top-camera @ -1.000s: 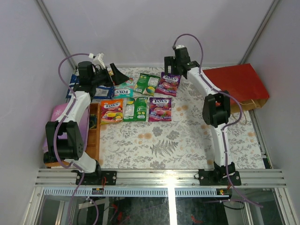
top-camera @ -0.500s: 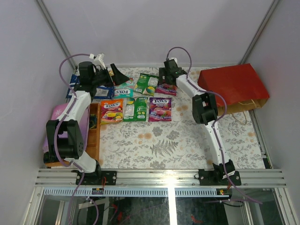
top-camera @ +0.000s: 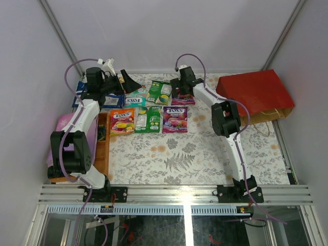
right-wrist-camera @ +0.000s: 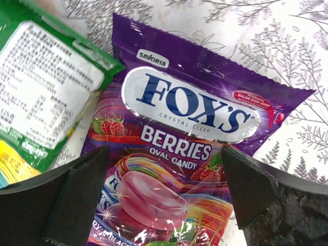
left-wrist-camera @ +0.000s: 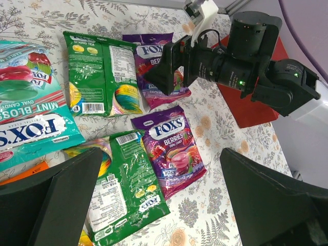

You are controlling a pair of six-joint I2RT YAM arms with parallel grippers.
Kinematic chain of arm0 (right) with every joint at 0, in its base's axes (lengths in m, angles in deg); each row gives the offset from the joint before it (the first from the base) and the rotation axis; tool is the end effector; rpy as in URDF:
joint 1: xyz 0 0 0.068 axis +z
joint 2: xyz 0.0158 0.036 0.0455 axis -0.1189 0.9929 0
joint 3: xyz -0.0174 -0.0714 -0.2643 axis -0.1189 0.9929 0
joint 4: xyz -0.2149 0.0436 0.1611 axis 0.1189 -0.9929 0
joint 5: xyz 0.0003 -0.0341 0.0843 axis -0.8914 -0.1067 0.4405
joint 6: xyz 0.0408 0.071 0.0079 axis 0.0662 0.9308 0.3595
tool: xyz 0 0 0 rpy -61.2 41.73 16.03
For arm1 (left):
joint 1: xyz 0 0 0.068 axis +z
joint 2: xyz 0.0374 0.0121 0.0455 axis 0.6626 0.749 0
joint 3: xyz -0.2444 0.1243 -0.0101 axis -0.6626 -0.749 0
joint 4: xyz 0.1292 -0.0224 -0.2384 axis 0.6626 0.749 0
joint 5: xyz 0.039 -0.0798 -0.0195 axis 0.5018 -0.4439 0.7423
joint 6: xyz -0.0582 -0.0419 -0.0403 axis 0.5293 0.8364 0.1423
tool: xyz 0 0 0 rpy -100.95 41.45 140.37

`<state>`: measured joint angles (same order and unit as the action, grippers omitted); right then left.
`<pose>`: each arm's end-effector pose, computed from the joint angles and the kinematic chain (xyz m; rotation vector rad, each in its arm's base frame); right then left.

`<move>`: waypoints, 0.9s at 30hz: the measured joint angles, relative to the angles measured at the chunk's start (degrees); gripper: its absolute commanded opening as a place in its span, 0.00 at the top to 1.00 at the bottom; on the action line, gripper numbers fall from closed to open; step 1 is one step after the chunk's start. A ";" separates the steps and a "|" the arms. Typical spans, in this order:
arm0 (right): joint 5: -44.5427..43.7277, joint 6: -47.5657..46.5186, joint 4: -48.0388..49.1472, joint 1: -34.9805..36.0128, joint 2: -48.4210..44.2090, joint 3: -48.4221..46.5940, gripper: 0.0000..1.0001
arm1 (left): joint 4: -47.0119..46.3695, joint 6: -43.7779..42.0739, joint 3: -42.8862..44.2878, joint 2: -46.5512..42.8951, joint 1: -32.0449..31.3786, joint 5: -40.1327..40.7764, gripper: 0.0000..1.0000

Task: Take the snacks out of the paper bag
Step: Place the snack at the center of the board.

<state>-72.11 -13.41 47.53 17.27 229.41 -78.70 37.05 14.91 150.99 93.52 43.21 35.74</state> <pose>0.5600 0.2427 0.1352 -0.3427 2.2310 0.1494 0.4067 -0.0358 0.2980 0.1022 1.9572 -0.9386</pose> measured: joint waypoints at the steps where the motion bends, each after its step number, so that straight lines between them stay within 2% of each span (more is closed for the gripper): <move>1: 1.25 -1.55 -0.02 0.00 -0.48 0.66 0.02 | 0.00 0.00 0.00 0.00 0.00 0.00 0.00; 7: 3.43 -4.28 -0.04 0.02 -2.01 2.99 0.02 | 0.02 0.00 0.00 0.00 0.00 0.00 0.00; 16: 3.43 4.28 -0.44 0.02 -2.23 3.15 0.03 | 0.04 0.00 0.00 0.00 0.00 0.00 0.00; 27: 4.17 6.75 -3.89 2.73 2.62 -6.86 0.03 | 0.11 0.00 0.00 0.00 0.00 0.00 0.00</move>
<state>-67.94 -6.66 43.64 20.00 232.03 -85.56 37.16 14.91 150.99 93.52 43.21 35.74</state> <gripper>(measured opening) 0.971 0.995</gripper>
